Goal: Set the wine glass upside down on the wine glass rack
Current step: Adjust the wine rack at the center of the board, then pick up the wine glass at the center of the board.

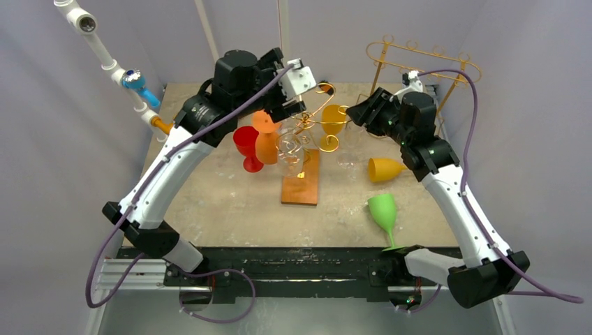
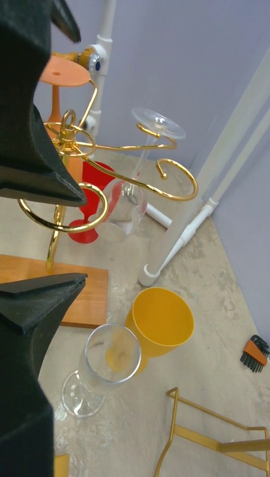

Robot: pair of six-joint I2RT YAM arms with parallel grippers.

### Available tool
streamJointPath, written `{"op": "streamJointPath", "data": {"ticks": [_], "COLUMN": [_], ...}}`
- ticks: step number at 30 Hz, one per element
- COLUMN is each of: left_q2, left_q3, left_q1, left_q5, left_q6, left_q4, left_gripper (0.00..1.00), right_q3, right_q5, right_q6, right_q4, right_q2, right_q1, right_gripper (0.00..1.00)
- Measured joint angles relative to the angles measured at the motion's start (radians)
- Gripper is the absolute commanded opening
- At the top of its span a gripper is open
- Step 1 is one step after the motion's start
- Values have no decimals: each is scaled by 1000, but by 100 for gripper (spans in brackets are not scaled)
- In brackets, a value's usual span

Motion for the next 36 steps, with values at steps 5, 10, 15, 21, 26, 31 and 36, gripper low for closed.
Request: {"op": "streamJointPath", "data": {"ticks": [5, 10, 15, 21, 26, 31, 36], "left_q2": [-46, -21, -32, -42, -30, 26, 98], "left_q3": [13, 90, -3, -255, -374, -390, -398], "left_q1": [38, 247, 394, 438, 438, 439, 439], "left_q5": [-55, -41, -27, -4, -3, -1, 15], "left_q6": [-41, -133, -192, -222, -221, -219, -209], "left_q4": [41, 20, 1, -12, -13, 9, 18], "left_gripper": [100, 100, 98, 98, 95, 91, 82], "right_q3": [72, 126, 180, 259, 276, 276, 280], "right_q5": [5, 32, 75, 113, 127, 128, 128], "right_q6": [-51, -108, -158, -200, -219, -229, -229], "right_q4": [-87, -156, -235, -297, -323, -348, -353], "right_q2": [9, 3, -10, -15, -15, -16, -21], "right_q1": [5, 7, 7, 6, 4, 4, 4], "right_gripper": [74, 80, 80, 86, 96, 99, 96]}}
